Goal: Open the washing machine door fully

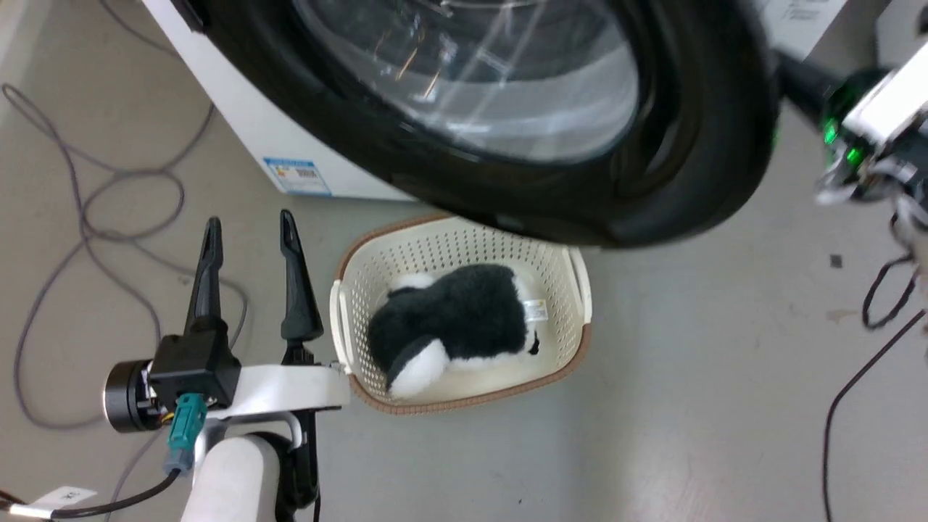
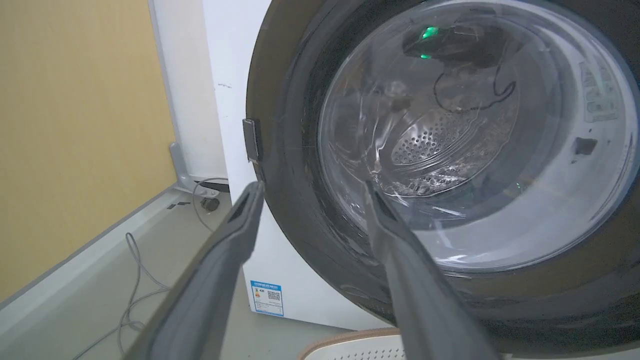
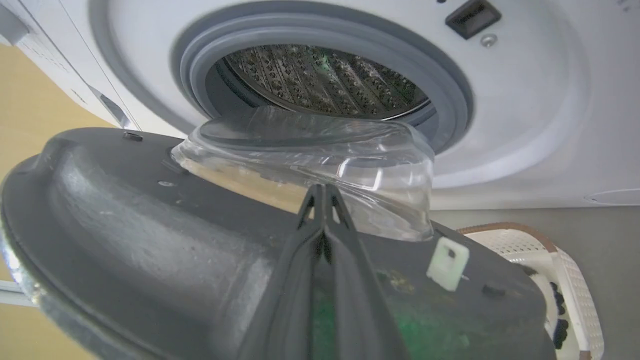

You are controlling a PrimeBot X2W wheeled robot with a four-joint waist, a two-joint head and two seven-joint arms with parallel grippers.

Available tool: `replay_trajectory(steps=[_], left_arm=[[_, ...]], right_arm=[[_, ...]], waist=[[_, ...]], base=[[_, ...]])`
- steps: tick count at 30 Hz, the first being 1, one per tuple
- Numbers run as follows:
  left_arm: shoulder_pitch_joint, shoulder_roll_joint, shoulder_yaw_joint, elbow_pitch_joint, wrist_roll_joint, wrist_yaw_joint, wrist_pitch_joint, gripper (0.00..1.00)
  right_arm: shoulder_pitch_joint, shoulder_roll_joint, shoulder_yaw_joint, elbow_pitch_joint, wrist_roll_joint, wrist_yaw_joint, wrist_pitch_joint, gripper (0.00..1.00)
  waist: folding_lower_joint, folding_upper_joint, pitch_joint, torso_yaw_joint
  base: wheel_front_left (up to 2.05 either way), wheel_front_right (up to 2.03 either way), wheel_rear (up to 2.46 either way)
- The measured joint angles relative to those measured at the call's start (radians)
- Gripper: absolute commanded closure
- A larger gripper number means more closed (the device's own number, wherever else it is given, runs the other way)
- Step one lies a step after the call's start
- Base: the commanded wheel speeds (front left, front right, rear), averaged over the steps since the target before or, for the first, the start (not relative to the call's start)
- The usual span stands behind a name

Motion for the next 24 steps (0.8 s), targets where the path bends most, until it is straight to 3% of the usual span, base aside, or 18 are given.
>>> replay_trajectory(steps=[16,24], left_arm=[[0.084,0.0,0.009,0.044,0.018,-0.019,0.0,0.0],[0.125,0.0,0.011,0.064,0.022,-0.028,0.0,0.0]], right_arm=[[0.324,0.004,0.074,-0.288,0.051,0.0,0.059,1.0],[0.46,0.043,0.118,-0.421,0.077,0.0,0.069,1.0]], waist=[[-0.0001,0.0,-0.125,-0.02],[-0.0001,0.0,-0.173,-0.014]], base=[[0.0,0.0,0.0],[0.0,0.0,0.0]])
